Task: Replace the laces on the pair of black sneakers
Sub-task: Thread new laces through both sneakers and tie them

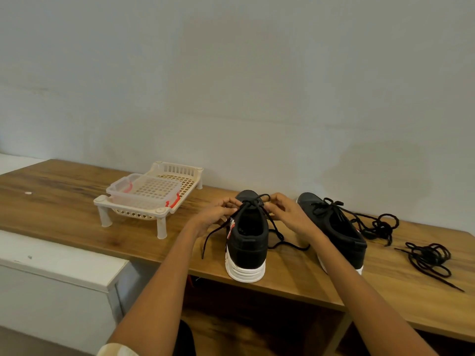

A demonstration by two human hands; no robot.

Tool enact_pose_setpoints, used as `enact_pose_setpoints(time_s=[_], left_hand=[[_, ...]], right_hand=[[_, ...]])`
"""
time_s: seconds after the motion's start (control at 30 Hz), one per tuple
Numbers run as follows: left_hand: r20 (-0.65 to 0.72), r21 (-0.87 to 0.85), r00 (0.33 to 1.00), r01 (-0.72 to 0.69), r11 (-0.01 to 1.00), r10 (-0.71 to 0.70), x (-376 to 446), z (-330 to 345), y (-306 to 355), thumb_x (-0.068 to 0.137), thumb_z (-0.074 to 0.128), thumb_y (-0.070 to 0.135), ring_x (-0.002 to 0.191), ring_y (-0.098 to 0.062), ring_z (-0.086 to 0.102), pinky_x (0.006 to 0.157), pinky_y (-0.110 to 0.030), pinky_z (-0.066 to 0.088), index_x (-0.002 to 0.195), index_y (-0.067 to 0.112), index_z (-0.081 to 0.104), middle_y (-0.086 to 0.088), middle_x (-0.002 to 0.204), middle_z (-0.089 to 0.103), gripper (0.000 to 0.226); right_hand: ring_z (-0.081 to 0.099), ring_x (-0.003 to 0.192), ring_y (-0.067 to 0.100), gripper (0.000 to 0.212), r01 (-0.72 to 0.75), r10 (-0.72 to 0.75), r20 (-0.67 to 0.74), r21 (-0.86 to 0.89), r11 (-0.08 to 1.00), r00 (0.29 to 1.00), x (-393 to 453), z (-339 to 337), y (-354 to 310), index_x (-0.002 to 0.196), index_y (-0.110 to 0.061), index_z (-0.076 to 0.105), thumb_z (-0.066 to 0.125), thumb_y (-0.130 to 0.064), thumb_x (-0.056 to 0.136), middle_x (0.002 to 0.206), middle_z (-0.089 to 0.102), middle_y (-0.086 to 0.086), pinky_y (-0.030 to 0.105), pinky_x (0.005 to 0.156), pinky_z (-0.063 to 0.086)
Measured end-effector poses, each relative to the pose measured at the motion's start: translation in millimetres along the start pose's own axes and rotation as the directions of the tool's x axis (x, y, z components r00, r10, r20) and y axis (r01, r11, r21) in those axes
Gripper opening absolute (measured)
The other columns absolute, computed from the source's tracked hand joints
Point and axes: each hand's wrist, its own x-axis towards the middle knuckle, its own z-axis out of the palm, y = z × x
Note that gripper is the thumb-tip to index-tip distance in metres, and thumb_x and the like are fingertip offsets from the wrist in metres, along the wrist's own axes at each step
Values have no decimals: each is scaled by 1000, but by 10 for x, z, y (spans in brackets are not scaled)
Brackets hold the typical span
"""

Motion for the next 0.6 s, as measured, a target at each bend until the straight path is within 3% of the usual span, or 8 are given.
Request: enact_pose_setpoints(time_s=[0.1, 0.17, 0.3, 0.4, 0.53, 0.6], left_hand=[[7, 2, 1000, -3, 1000, 3, -13, 1, 17, 93, 53, 12, 96, -20, 58, 82, -32, 47, 110, 12, 61, -8, 103, 62, 18], [11, -2, 1000, -5, 1000, 5, -22, 14, 33, 93, 54, 12, 97, -21, 58, 81, -31, 48, 111, 13, 60, -8, 104, 62, 19], [-24, -27, 1000, 4, 1000, -5, -39, 17, 33, 96, 51, 20, 100, -20, 57, 82, -30, 46, 109, 14, 61, -7, 107, 63, 18], [-22, 9, 1000, -18, 1000, 18, -65, -13, 58, 95, 50, 34, 90, -16, 59, 80, -28, 46, 98, 14, 66, 0, 91, 66, 26], [1, 129, 995, -94, 987, 95, -102, -51, 56, 93, 57, 18, 88, -12, 62, 74, -23, 47, 86, 17, 65, 0, 91, 66, 10], [-10, -33, 997, -79, 996, 79, -117, -95, 8, 96, 52, 15, 88, -15, 63, 75, -27, 51, 90, 14, 62, -2, 90, 66, 12]], right_hand=[[67, 88, 12, 9, 27, -29, -23, -56, 998, 999, 9, 31, 4, 96, -15, 65, 56, -15, 95, 92, 69, 4, 23, 80, 56], [66, 83, 12, 13, 21, -25, -73, -55, 998, 997, 14, 53, -9, 85, -18, 60, 54, -15, 96, 84, 67, 3, 25, 78, 57], [64, 78, 9, 15, -29, 34, -123, 46, 999, 992, 7, 56, -19, 89, -11, 49, 41, -15, 101, 81, 62, 3, 20, 71, 56], [63, 78, 8, 16, -48, 59, -130, 82, 995, 990, -4, 51, -15, 93, -6, 48, 39, -16, 102, 84, 61, 4, 18, 67, 54], [65, 83, 10, 16, -46, 53, -97, 71, 996, 994, -10, 52, -16, 93, -9, 49, 46, -23, 100, 90, 65, 7, 18, 71, 55], [66, 87, 14, 16, -44, 47, -71, 44, 998, 996, -4, 50, -16, 96, -11, 51, 53, -27, 97, 92, 66, 9, 20, 76, 56]])
